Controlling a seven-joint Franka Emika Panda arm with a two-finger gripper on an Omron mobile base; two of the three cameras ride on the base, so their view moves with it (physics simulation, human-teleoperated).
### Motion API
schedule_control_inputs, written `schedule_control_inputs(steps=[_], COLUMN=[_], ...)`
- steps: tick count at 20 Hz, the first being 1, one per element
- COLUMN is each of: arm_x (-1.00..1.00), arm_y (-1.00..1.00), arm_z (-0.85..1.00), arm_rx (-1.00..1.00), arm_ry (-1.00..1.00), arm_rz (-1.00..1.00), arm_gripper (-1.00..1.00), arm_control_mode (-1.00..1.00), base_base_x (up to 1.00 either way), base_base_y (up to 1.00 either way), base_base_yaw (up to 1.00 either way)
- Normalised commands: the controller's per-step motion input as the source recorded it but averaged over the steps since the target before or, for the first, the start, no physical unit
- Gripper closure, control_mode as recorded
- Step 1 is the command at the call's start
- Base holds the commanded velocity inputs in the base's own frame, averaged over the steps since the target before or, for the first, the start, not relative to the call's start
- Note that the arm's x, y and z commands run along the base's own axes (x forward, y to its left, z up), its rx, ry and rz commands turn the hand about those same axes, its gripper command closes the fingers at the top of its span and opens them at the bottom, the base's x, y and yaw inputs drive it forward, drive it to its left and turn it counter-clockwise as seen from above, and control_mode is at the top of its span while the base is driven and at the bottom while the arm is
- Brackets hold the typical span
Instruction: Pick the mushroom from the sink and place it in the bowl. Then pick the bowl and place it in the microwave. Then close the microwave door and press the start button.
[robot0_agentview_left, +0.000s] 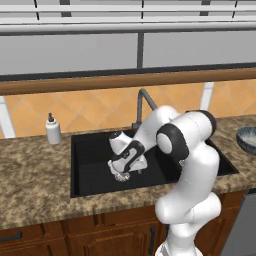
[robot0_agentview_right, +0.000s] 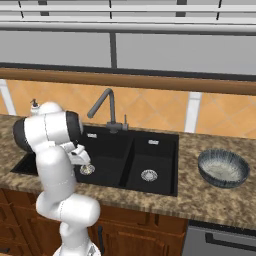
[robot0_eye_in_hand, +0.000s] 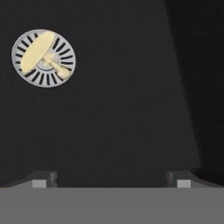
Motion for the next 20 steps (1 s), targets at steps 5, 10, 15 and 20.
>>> schedule_control_inputs(steps=[5,10,15,20], arm_x=[0.36,0.35,0.38,0.49], arm_y=[0.02,0.14,0.07,0.32], arm_z=[-0.21,-0.39,-0.3,-0.23], arm_rx=[0.05,0.0,0.0,0.0], arm_ry=[-0.12,-0.06,-0.01,0.0], arm_rz=[0.0,0.0,0.0,0.0], arm_gripper=[-1.0,-1.0,-1.0,-1.0], arm_control_mode=[-1.0,-1.0,-1.0,-1.0], base_base_x=[0.0,0.0,0.0,0.0], base_base_y=[0.0,0.0,0.0,0.0], base_base_yaw=[0.0,0.0,0.0,0.0])
